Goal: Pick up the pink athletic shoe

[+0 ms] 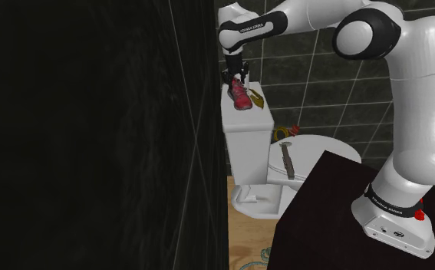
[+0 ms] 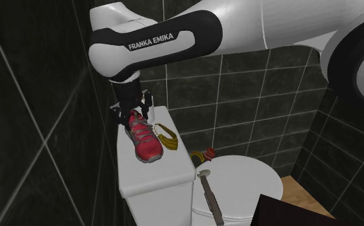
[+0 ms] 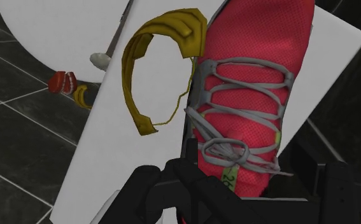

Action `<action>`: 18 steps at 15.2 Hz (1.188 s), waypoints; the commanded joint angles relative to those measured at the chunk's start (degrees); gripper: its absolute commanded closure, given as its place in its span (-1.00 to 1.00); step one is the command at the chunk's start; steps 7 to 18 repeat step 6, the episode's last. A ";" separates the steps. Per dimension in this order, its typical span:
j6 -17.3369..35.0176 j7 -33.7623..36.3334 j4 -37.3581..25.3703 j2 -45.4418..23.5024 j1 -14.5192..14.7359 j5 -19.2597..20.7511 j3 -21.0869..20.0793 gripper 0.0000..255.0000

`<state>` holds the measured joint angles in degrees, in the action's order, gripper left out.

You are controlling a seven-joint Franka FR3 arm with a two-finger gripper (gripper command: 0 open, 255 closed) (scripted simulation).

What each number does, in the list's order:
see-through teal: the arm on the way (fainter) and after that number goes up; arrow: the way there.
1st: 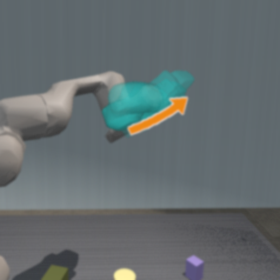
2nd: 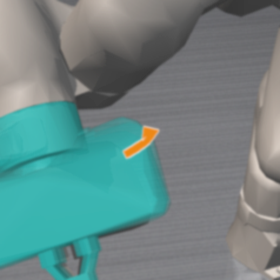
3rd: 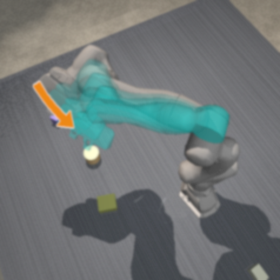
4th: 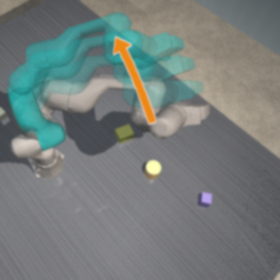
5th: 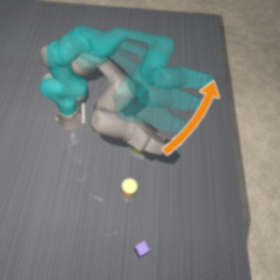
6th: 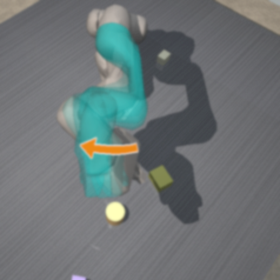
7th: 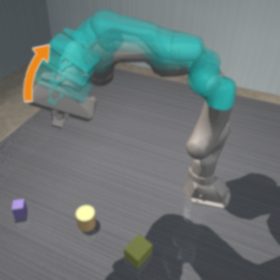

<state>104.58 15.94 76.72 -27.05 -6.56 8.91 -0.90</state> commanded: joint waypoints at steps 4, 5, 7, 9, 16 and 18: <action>-4.08 -0.55 -4.33 -0.14 0.08 -0.12 0.00 1.00; -4.19 -0.57 -4.43 -0.13 0.08 -0.13 0.00 1.00; -4.19 -0.57 -4.45 -0.14 0.08 -0.13 0.00 1.00; -4.19 -0.57 -4.45 -0.14 0.08 -0.13 0.00 1.00; -4.19 -0.57 -4.45 -0.14 0.08 -0.13 0.00 1.00; -4.19 -0.57 -4.45 -0.14 0.08 -0.13 0.00 1.00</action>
